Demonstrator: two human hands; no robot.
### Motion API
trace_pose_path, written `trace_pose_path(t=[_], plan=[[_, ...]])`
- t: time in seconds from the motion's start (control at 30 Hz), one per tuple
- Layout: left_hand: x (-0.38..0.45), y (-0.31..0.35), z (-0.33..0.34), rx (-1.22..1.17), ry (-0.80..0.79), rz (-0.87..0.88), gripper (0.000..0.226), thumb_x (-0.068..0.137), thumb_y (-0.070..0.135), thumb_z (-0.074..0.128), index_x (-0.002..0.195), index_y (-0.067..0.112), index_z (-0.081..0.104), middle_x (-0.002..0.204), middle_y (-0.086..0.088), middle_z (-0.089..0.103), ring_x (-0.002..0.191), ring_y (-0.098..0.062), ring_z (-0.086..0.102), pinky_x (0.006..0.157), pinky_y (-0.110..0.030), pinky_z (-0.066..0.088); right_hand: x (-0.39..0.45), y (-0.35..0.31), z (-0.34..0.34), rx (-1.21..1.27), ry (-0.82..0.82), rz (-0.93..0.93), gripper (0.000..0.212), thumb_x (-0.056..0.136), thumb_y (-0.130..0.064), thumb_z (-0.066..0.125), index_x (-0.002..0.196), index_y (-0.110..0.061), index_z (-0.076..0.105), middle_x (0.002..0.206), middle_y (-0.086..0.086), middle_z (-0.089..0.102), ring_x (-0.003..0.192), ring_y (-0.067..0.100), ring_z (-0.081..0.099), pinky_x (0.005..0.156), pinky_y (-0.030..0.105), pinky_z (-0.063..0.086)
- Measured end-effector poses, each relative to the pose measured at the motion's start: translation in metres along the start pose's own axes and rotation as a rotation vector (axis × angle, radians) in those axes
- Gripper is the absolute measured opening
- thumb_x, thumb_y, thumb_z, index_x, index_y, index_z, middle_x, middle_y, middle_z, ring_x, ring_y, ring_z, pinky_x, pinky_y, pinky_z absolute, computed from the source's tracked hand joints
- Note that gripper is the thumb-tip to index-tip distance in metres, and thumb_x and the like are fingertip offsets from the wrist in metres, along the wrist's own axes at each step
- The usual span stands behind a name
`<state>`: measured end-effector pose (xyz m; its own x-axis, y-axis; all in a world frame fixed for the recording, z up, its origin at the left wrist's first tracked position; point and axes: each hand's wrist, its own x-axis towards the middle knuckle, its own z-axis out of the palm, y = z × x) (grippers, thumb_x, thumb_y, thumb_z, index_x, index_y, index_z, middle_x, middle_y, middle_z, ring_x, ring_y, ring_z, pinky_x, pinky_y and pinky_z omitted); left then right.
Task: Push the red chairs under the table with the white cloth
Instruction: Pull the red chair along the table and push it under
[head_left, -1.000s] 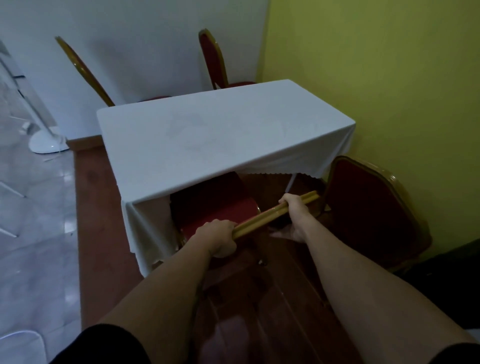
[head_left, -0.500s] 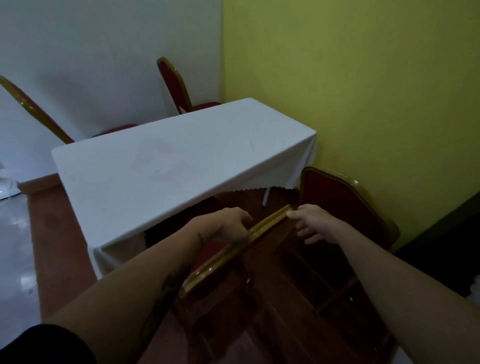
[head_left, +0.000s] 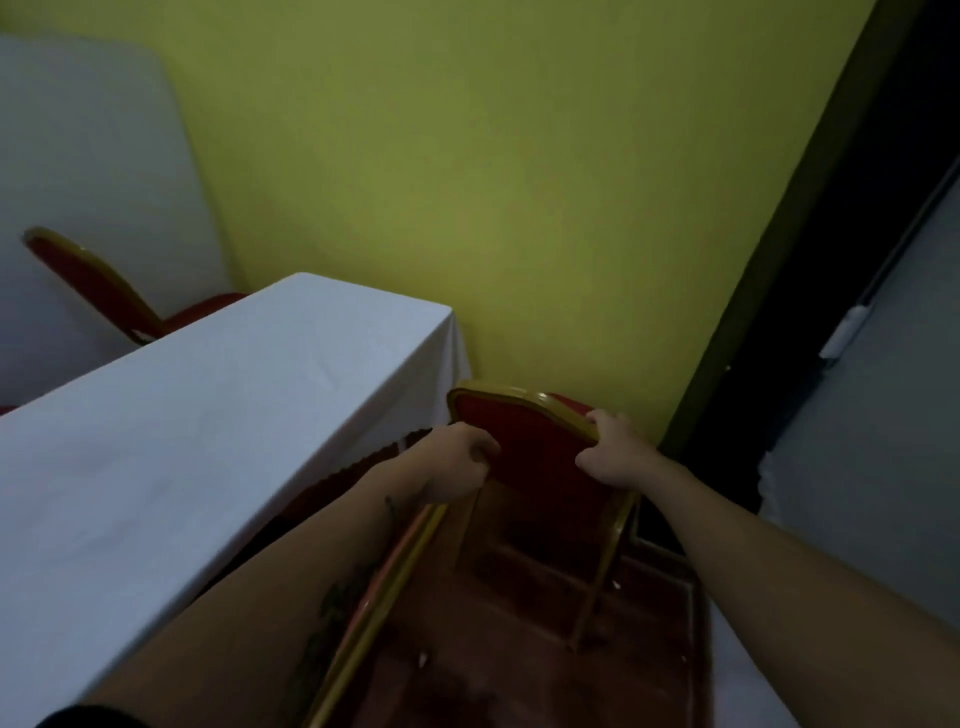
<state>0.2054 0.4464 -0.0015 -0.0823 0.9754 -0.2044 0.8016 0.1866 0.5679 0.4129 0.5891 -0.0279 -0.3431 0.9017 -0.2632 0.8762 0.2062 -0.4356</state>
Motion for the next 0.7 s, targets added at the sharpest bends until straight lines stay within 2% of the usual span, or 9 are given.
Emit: trace_pose_path(t=[0.17, 0.27, 0.4, 0.5, 0.57, 0.63, 0.7], plan=[[0.063, 0.022, 0.009, 0.046, 0.084, 0.036, 0.045, 0.089, 0.018, 0.049, 0.132, 0.019, 0.06, 0.129, -0.007, 0.065, 0.115, -0.027, 0.061, 0.094, -0.039, 0.052, 0.044, 0.026, -0.013, -0.006, -0.035, 0.005, 0.078, 0.081, -0.028, 0.063, 0.152, -0.023, 0.03, 0.15, 0.012, 0.033, 0.135, 0.037, 0.035, 0.105, 0.051, 0.043], [0.102, 0.031, 0.014, 0.067, 0.128, 0.026, 0.052, 0.086, 0.023, 0.057, 0.138, 0.018, 0.053, 0.131, -0.01, 0.063, 0.118, -0.031, 0.059, 0.097, -0.044, 0.051, 0.078, 0.038, -0.014, -0.048, -0.09, -0.027, 0.079, 0.081, -0.032, 0.065, 0.152, -0.024, 0.03, 0.15, 0.012, 0.033, 0.137, 0.037, 0.032, 0.106, 0.052, 0.04], [0.156, 0.04, 0.021, 0.286, 0.123, -0.021, 0.073, 0.08, 0.028, 0.062, 0.148, 0.023, 0.038, 0.143, -0.009, 0.047, 0.13, -0.034, 0.045, 0.104, -0.048, 0.042, 0.119, 0.048, -0.012, -0.07, -0.191, -0.097, 0.088, 0.075, -0.04, 0.07, 0.152, -0.025, 0.031, 0.146, 0.01, 0.039, 0.133, 0.034, 0.039, 0.104, 0.052, 0.042], [0.193, 0.043, 0.03, 0.435, 0.041, -0.084, 0.076, 0.078, 0.029, 0.067, 0.148, 0.024, 0.037, 0.144, -0.006, 0.046, 0.131, -0.031, 0.043, 0.106, -0.048, 0.04, 0.143, 0.055, -0.01, -0.044, -0.333, -0.139, 0.091, 0.075, -0.04, 0.074, 0.153, -0.025, 0.031, 0.143, 0.009, 0.044, 0.125, 0.03, 0.047, 0.095, 0.043, 0.045], [0.215, 0.045, 0.038, 0.504, 0.003, -0.148, 0.072, 0.079, 0.028, 0.068, 0.145, 0.021, 0.039, 0.13, -0.007, 0.056, 0.119, -0.029, 0.052, 0.098, -0.045, 0.048, 0.153, 0.06, -0.004, -0.044, -0.431, -0.154, 0.081, 0.076, -0.031, 0.072, 0.149, -0.025, 0.036, 0.131, 0.007, 0.052, 0.112, 0.028, 0.055, 0.083, 0.038, 0.047], [0.231, 0.045, 0.04, 0.576, 0.02, -0.189, 0.066, 0.081, 0.026, 0.065, 0.142, 0.02, 0.041, 0.112, -0.006, 0.064, 0.101, -0.028, 0.061, 0.081, -0.041, 0.052, 0.157, 0.064, 0.004, -0.041, -0.463, -0.194, 0.067, 0.075, -0.022, 0.062, 0.14, -0.025, 0.047, 0.115, 0.005, 0.058, 0.099, 0.027, 0.06, 0.073, 0.036, 0.046], [0.243, 0.046, 0.038, 0.694, -0.011, -0.188, 0.049, 0.083, 0.028, 0.058, 0.131, 0.02, 0.051, 0.096, -0.003, 0.066, 0.084, -0.025, 0.062, 0.069, -0.037, 0.042, 0.162, 0.066, 0.008, -0.014, -0.463, -0.234, 0.063, 0.073, -0.019, 0.058, 0.135, -0.028, 0.051, 0.11, 0.004, 0.061, 0.094, 0.028, 0.062, 0.074, 0.039, 0.05]])
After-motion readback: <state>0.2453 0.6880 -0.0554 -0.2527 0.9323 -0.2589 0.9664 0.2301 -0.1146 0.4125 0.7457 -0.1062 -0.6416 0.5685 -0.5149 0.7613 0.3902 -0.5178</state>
